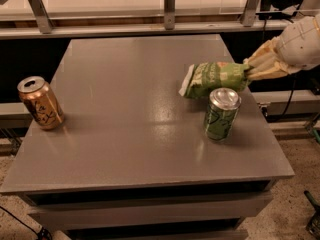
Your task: Move green jalapeno chip bag near green can
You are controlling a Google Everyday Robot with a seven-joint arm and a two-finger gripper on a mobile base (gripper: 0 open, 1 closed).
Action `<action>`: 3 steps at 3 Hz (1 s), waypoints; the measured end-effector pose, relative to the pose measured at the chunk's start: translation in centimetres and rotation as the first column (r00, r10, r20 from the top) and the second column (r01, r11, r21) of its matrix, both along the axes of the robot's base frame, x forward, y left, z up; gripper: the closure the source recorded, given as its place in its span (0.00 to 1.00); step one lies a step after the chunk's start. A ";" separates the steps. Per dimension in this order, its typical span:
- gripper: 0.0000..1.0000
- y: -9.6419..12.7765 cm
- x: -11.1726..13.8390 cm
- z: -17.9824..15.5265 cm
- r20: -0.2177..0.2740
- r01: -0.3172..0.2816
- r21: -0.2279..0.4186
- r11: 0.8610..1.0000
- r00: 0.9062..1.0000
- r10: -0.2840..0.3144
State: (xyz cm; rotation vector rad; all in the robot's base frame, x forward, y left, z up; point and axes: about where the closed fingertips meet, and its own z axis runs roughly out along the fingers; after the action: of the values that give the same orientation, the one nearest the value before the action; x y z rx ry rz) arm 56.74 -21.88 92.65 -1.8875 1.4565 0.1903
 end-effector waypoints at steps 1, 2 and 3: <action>0.35 0.2 0.0 -0.2 0.001 -0.013 -0.005 1.000 1.000 0.013; 0.12 0.4 0.1 -0.4 -0.001 -0.015 -0.004 1.000 1.000 0.015; 0.00 0.6 0.2 -0.5 -0.002 -0.017 -0.002 1.000 1.000 0.017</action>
Offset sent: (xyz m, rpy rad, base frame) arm -0.0008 0.0019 -0.0021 -0.0063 -0.0012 0.0162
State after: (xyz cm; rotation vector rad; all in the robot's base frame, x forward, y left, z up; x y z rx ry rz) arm 56.93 -21.31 92.16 -1.9030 1.4424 0.1988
